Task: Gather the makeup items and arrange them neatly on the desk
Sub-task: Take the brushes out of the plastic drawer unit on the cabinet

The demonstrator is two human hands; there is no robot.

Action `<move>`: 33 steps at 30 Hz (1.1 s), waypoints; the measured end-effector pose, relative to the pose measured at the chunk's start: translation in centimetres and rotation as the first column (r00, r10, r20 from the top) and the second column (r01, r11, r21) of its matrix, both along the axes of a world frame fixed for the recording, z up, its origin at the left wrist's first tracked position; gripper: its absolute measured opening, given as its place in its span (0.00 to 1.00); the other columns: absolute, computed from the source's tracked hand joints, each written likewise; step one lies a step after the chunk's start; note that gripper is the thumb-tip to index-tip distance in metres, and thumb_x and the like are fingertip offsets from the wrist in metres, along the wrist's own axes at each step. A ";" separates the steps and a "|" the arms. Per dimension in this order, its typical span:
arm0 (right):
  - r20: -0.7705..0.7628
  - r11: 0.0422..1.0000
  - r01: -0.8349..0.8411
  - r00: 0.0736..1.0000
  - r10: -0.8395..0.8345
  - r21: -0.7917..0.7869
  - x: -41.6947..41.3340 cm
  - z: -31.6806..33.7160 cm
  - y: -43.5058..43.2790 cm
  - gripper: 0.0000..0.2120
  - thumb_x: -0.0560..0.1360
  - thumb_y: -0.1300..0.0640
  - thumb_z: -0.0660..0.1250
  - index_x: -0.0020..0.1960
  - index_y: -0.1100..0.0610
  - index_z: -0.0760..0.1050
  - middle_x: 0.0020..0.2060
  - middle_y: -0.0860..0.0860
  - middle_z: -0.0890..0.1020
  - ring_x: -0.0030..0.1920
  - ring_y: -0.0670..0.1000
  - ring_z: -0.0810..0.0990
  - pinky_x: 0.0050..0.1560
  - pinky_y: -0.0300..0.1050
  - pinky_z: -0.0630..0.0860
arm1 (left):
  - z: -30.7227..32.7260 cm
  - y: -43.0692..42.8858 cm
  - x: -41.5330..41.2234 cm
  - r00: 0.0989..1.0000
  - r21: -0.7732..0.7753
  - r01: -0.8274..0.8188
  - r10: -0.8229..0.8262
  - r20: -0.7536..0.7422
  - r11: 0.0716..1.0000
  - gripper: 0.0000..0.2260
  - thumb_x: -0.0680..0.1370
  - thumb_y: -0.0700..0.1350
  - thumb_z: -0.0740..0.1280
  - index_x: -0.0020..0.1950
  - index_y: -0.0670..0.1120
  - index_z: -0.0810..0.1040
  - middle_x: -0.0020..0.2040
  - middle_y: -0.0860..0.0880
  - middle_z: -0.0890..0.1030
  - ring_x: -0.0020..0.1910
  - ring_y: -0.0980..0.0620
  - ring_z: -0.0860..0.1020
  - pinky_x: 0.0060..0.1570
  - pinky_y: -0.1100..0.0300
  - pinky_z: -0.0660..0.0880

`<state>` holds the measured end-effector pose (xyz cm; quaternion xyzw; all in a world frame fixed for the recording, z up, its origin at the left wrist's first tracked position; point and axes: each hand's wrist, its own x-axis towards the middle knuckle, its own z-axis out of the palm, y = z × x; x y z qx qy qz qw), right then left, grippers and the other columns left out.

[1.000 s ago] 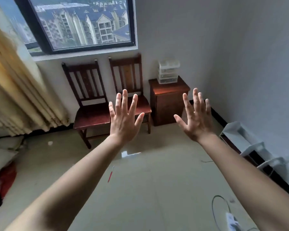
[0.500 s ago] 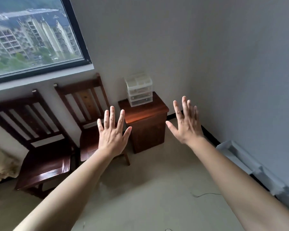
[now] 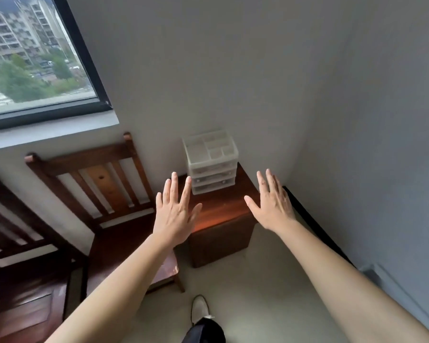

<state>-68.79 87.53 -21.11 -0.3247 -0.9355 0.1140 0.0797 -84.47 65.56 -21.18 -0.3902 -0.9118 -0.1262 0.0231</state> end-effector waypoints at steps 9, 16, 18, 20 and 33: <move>0.028 0.662 0.241 0.949 -0.315 -0.709 -14.0 -4.8 6.3 0.30 0.79 0.59 0.59 0.79 0.51 0.56 0.76 0.52 0.65 0.73 0.53 0.67 0.74 0.53 0.63 | -2.6 10.5 -14.8 0.984 -0.133 0.153 -0.138 0.115 0.979 0.33 0.80 0.57 0.57 0.81 0.48 0.48 0.81 0.41 0.46 0.79 0.38 0.50 0.71 0.42 0.60; 0.117 0.078 0.183 0.848 -0.517 -0.980 -22.8 -9.9 9.3 0.28 0.78 0.70 0.55 0.76 0.55 0.64 0.71 0.53 0.72 0.66 0.53 0.74 0.58 0.51 0.78 | -6.0 16.0 -21.9 0.958 -0.376 0.235 -0.148 0.245 0.896 0.33 0.78 0.42 0.57 0.81 0.49 0.47 0.81 0.49 0.44 0.80 0.46 0.44 0.73 0.43 0.59; 0.158 -0.050 0.157 0.822 -0.547 -0.986 -25.0 -11.3 9.7 0.29 0.77 0.73 0.54 0.75 0.56 0.65 0.70 0.53 0.73 0.65 0.55 0.75 0.55 0.50 0.79 | -6.8 16.7 -22.8 0.960 -0.429 0.212 -0.107 0.257 0.878 0.34 0.76 0.41 0.58 0.81 0.48 0.47 0.81 0.51 0.44 0.80 0.48 0.43 0.74 0.43 0.56; 0.234 -0.178 0.159 0.784 -0.575 -0.971 -26.6 -12.2 9.8 0.30 0.76 0.74 0.54 0.74 0.55 0.66 0.69 0.53 0.74 0.63 0.55 0.76 0.53 0.50 0.79 | -7.5 17.3 -23.1 0.951 -0.449 0.199 -0.060 0.304 0.871 0.35 0.76 0.40 0.59 0.81 0.48 0.49 0.81 0.51 0.43 0.80 0.49 0.42 0.74 0.42 0.56; 0.352 -0.338 0.174 0.727 -0.589 -0.925 -30.0 -15.2 11.8 0.32 0.69 0.78 0.49 0.60 0.50 0.72 0.54 0.51 0.79 0.58 0.53 0.78 0.46 0.47 0.77 | -8.4 20.4 -24.3 0.907 -0.513 0.205 0.036 0.420 0.833 0.36 0.75 0.38 0.60 0.80 0.50 0.49 0.81 0.54 0.47 0.79 0.49 0.45 0.74 0.46 0.56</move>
